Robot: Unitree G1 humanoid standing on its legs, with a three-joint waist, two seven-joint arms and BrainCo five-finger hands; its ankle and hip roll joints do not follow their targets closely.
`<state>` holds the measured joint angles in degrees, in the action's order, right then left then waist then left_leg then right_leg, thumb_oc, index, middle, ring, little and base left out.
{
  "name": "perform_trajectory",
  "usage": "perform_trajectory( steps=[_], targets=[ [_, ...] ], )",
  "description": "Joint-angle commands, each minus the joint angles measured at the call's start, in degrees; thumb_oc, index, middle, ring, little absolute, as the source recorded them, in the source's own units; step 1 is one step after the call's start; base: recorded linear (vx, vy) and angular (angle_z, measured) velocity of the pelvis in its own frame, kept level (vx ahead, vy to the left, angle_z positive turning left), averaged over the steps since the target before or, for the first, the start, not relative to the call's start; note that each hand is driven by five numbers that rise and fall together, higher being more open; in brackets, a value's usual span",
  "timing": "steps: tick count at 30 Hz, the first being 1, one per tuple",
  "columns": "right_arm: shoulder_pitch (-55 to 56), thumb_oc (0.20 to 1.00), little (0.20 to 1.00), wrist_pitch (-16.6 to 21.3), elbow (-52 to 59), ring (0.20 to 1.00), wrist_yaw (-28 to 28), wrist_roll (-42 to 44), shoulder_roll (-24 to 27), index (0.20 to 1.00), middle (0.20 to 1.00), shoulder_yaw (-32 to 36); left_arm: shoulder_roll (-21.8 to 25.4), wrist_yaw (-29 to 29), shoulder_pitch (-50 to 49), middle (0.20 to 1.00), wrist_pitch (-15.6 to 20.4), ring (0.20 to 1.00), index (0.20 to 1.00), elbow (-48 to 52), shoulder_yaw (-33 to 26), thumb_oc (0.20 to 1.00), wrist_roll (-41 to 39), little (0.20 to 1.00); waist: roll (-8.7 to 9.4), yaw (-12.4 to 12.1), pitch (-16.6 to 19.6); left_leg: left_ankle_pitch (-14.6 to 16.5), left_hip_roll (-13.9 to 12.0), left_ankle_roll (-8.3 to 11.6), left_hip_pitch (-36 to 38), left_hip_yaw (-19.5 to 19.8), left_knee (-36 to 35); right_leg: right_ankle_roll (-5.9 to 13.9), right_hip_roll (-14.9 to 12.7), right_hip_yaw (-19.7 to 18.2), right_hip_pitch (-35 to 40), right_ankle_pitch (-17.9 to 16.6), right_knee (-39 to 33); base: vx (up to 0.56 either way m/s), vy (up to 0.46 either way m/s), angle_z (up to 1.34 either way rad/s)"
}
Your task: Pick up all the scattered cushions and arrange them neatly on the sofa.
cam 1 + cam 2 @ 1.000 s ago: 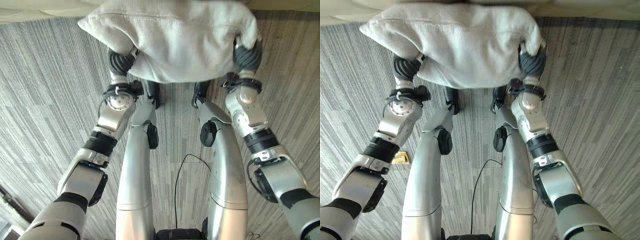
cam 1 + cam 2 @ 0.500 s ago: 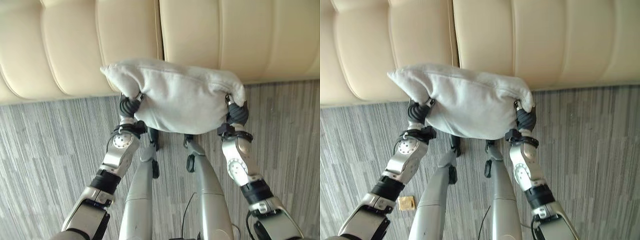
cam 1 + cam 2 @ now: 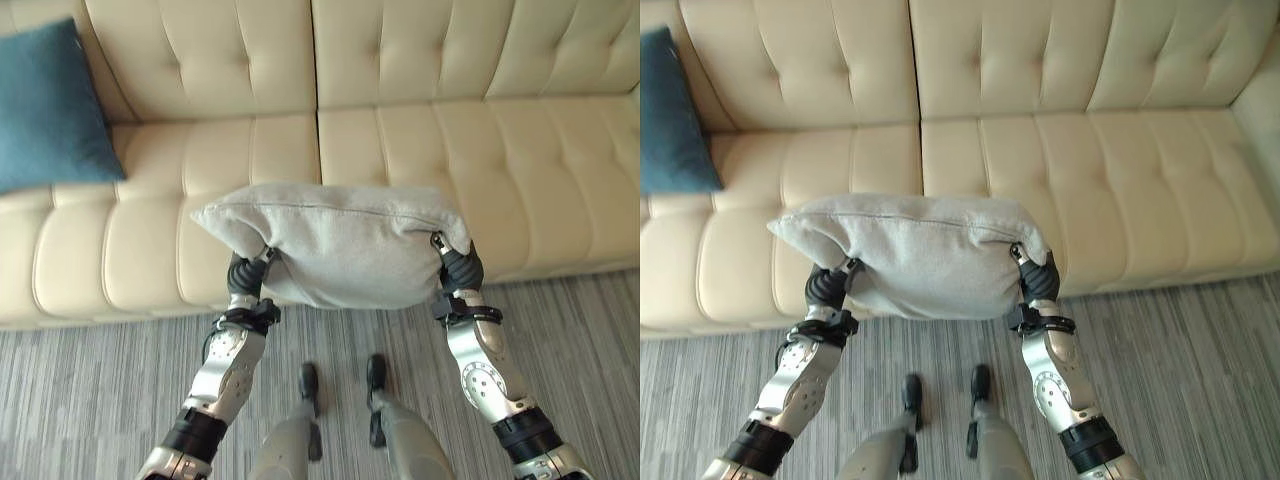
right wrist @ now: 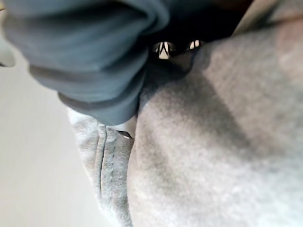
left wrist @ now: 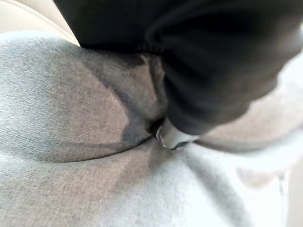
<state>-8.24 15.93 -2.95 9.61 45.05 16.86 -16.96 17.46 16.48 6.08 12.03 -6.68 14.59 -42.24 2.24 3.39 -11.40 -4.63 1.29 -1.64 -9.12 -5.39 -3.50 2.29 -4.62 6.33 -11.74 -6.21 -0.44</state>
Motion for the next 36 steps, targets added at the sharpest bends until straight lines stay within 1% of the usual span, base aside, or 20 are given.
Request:
perform_trajectory(
  steps=[1,3,5,7,9,11,13,15,17,20,21,22,23,27,28,30,32,34,35,36],
  targets=[
    [-1.5,0.2,0.2,0.1,7.0,0.2,-6.5,-2.1,-3.0,0.2,0.2,-4.2,-4.0,-7.4,4.6,0.2,3.1,0.2,0.2,6.2,6.1,0.2,-1.3,0.2,-0.79,-0.9,4.6,6.0,-1.6,3.48,2.1,2.6,1.7,7.2,-3.9,-0.8,2.1,6.5,5.4,0.11,0.127,-0.05],
    [-1.1,0.2,0.2,0.0,7.3,0.2,-6.4,-2.5,-2.9,0.2,0.2,-4.0,-3.8,-7.4,3.9,0.2,3.0,0.2,0.2,6.1,6.0,0.2,-1.3,0.2,-0.98,-0.9,4.4,6.3,-1.5,3.1,3.4,2.4,1.5,7.44,-4.0,-1.4,1.9,6.8,7.4,0.05,0.101,-0.08],
    [0.1,0.2,0.2,-0.7,7.6,0.2,-6.5,-3.6,-2.5,0.2,0.2,-3.6,-3.2,-7.3,2.4,0.2,2.3,0.2,0.2,6.0,5.7,0.2,-0.4,0.2,-1.43,-0.4,3.6,7.0,-1.4,2.18,5.4,2.0,1.4,8.76,-3.5,-3.4,-0.5,5.3,16.0,0.03,0.083,-0.11],
    [0.6,0.2,0.2,-0.8,7.5,0.2,-6.4,-4.1,-2.4,0.2,0.2,-3.6,-3.3,-7.2,2.3,0.2,2.3,0.2,0.2,5.5,5.7,0.2,0.1,0.2,-1.74,-0.2,3.3,7.0,-1.7,2.19,6.2,1.9,1.1,8.7,-2.8,-4.1,-1.5,5.6,17.9,0.07,0.024,-0.21],
    [0.6,0.2,0.2,-1.0,7.5,0.2,-6.4,-4.4,-2.3,0.2,0.2,-3.6,-3.3,-7.1,2.0,0.2,2.3,0.2,0.2,5.5,5.4,0.2,0.4,0.2,-1.94,0.0,3.2,7.1,-2.0,2.39,7.4,1.7,0.3,7.96,-1.8,-4.3,-2.3,6.9,17.7,0.13,-0.034,-0.12],
    [0.1,0.2,0.2,-1.7,7.2,0.2,-5.9,-6.4,-1.8,0.2,0.2,-3.9,-3.4,-7.0,0.6,0.2,1.8,0.2,0.2,5.4,3.7,0.2,0.6,0.2,-1.25,0.8,2.9,8.2,-1.9,3.11,9.7,1.1,-0.2,6.79,0.5,-0.5,-6.2,5.4,7.2,0.3,-0.211,-0.38],
    [0.9,0.2,0.2,-1.6,6.9,0.2,-5.3,-7.1,-1.7,0.2,0.2,-3.1,-3.6,-7.4,1.5,0.2,1.9,0.2,0.2,4.7,3.8,0.2,0.9,0.2,-0.84,1.4,3.0,8.7,-1.6,3.53,10.4,2.0,0.0,6.48,0.7,-1.6,-4.9,5.3,4.4,0.2,-0.143,-0.02],
    [0.7,0.2,0.2,-1.4,6.2,0.2,-5.3,-7.3,-1.8,0.2,0.2,-2.9,-4.2,-7.4,1.8,0.2,2.0,0.2,0.2,4.2,3.9,0.2,1.0,0.2,-0.66,1.6,3.8,9.0,-2.1,4.18,10.8,2.1,-0.5,5.69,1.2,-1.8,-4.6,4.9,5.2,0.25,-0.213,0.62],
    [1.3,0.2,0.2,-1.5,6.1,0.2,-5.4,-8.0,-0.9,0.2,0.2,-2.8,-4.6,-7.8,1.2,0.2,1.7,0.2,0.2,4.0,3.7,0.2,0.9,0.2,-1.01,2.3,4.9,10.2,-4.0,5.59,11.4,2.5,1.2,3.99,1.9,-0.9,-2.9,6.9,6.0,0.38,-0.317,0.74],
    [1.6,0.2,0.2,-1.7,6.0,0.2,-6.0,-7.8,-0.2,0.2,0.2,-3.2,-5.0,-8.0,0.2,0.2,1.6,0.2,0.2,4.1,3.2,0.2,0.3,0.2,-1.01,2.0,4.5,8.6,-5.0,6.72,9.8,2.9,9.3,2.29,2.8,-0.1,-0.6,8.5,6.2,0.18,-0.171,0.15],
    [1.6,0.2,0.2,-1.7,6.0,0.2,-6.0,-7.8,-0.1,0.2,0.2,-3.2,-5.0,-8.0,0.2,0.2,1.5,0.2,0.2,4.1,3.2,0.2,0.3,0.2,-1.04,2.1,4.5,8.8,-5.0,6.74,9.7,2.9,9.5,2.27,2.8,-0.1,-0.6,8.5,6.2,0.15,-0.161,0.01],
    [1.5,0.2,0.2,-1.7,5.7,0.2,-5.9,-8.0,0.4,0.2,0.2,-3.2,-5.1,-7.8,0.0,0.2,1.7,0.2,0.2,3.9,3.0,0.2,0.3,0.2,-0.42,1.6,4.0,7.0,-4.7,6.87,6.6,3.2,16.6,1.46,2.6,0.0,1.1,9.1,5.8,0.14,-0.139,0.02],
    [1.5,0.2,0.2,-1.8,5.6,0.2,-5.9,-8.0,0.7,0.2,0.2,-3.1,-5.2,-7.7,-0.1,0.2,1.7,0.2,0.2,3.7,2.9,0.2,0.2,0.2,-0.08,1.2,3.6,6.4,-4.7,6.56,4.2,3.3,19.3,1.15,2.4,0.1,2.0,9.6,5.5,0.18,-0.161,0.02],
    [1.3,0.2,0.2,-2.0,5.4,0.2,-5.7,-8.0,0.8,0.2,0.2,-2.8,-5.3,-7.8,-0.8,0.2,1.2,0.2,0.2,3.5,2.5,0.2,0.4,0.2,1.0,0.1,3.6,8.4,-4.3,5.23,-0.5,3.0,18.4,1.42,1.3,-0.4,4.1,10.5,4.4,0.16,-0.029,0.03],
    [1.3,0.2,0.2,-2.2,5.6,0.2,-5.6,-8.2,1.1,0.2,0.2,-2.5,-5.2,-7.7,-1.1,0.2,0.9,0.2,0.2,3.6,2.3,0.2,0.7,0.2,1.16,-0.6,3.7,8.0,-4.6,5.29,-2.4,3.0,14.7,1.73,0.9,-0.7,5.4,10.9,3.8,0.19,0.042,-0.08],
    [1.2,0.2,0.2,-2.4,6.0,0.2,-5.4,-8.5,1.3,0.2,0.2,-2.3,-5.0,-7.2,-1.0,0.2,0.7,0.2,0.2,3.9,2.2,0.2,0.9,0.2,0.36,-1.4,3.5,2.7,-5.9,6.32,-5.1,3.0,9.5,1.81,1.4,-0.8,6.9,12.0,3.6,0.23,0.091,-0.14],
    [1.2,0.2,0.2,-2.2,6.3,0.2,-4.7,-8.9,1.3,0.2,0.2,-1.9,-4.9,-6.8,-0.8,0.2,0.7,0.2,0.2,4.0,2.0,0.2,1.3,0.2,0.01,-2.1,3.2,0.1,-6.9,7.03,-6.4,2.5,5.6,1.79,1.5,-1.0,8.4,13.0,3.6,0.18,0.113,-0.02],
    [1.5,0.2,0.2,-2.2,6.6,0.2,-3.8,-10.2,1.3,0.2,0.2,-1.2,-5.0,-6.3,-0.6,0.2,0.6,0.2,0.2,3.6,2.1,0.2,1.6,0.2,-0.03,-2.3,2.9,-0.6,-7.7,7.37,-7.6,0.8,4.3,1.86,1.3,-1.3,9.7,13.8,3.6,0.2,0.177,-0.11],
    [2.1,0.2,0.2,-2.2,7.3,0.2,-3.9,-11.0,0.9,0.2,0.2,-1.2,-5.0,-6.6,-1.4,0.2,0.6,0.2,0.2,3.8,2.2,0.2,1.4,0.2,-0.8,-2.3,3.8,-1.6,-8.8,7.66,-5.1,0.2,1.9,2.43,1.6,-1.6,11.0,14.2,3.4,0.28,0.29,-0.24],
    [2.4,0.2,0.2,-2.4,7.7,0.2,-3.9,-11.3,0.7,0.2,0.2,-1.3,-5.0,-6.7,-2.1,0.2,0.5,0.2,0.2,4.0,2.4,0.2,1.5,0.2,-0.98,-2.3,4.3,-1.6,-8.4,7.68,-4.4,0.6,1.6,2.77,1.1,-1.9,11.7,14.1,2.9,0.33,0.346,-0.27]
  ],
)
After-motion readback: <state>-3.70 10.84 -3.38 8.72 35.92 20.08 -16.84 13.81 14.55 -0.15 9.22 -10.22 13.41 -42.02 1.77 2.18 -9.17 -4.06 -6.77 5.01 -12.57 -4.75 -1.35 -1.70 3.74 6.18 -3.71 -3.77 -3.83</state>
